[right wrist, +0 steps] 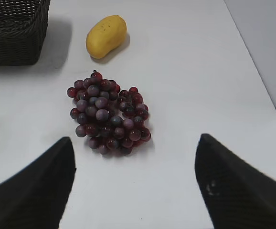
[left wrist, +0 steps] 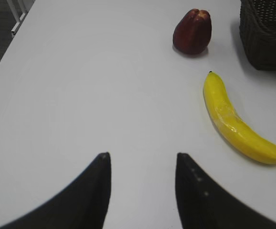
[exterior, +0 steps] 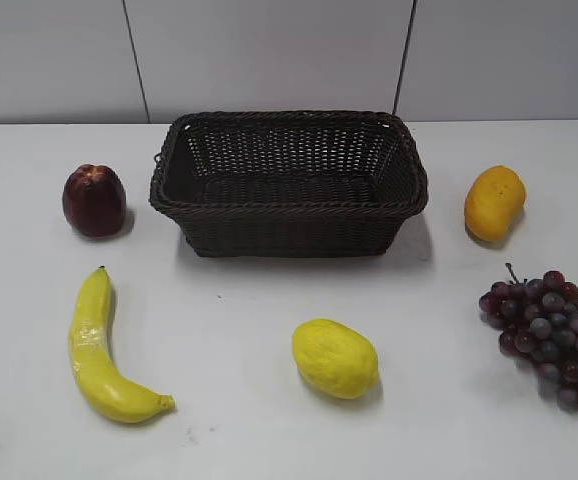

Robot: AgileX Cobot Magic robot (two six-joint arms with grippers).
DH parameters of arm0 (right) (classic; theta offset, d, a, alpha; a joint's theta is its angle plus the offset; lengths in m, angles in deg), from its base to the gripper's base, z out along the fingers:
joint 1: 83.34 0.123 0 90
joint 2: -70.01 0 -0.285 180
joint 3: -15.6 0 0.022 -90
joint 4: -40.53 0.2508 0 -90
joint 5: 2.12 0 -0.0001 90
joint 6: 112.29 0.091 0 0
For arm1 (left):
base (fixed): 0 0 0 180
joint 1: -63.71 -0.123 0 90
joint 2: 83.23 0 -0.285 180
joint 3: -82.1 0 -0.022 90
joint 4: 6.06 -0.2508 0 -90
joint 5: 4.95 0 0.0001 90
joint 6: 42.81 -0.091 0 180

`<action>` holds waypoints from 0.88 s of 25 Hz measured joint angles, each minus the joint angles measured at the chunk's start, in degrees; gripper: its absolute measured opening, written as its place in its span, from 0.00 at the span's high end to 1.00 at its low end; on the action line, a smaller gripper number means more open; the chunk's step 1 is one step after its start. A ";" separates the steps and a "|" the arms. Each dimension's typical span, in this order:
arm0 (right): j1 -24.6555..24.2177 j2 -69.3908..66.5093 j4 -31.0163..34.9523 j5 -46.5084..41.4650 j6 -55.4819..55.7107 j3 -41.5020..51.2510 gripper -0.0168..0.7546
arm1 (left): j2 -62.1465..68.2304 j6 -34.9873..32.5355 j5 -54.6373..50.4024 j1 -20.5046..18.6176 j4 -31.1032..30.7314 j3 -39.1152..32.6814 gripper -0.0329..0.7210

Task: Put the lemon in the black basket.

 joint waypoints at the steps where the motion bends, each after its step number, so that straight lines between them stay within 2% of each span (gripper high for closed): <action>1: 0.00 0.00 0.00 0.00 0.00 0.00 0.21 | 0.00 0.00 0.00 0.00 0.00 0.00 0.52; 15: 0.00 -0.24 0.62 0.29 -0.51 -0.12 0.21 | 0.00 0.00 0.00 0.00 0.00 0.00 0.52; 22: 0.00 -9.39 2.57 2.24 -0.69 -4.25 0.21 | 0.00 0.00 0.00 0.00 0.00 0.00 0.52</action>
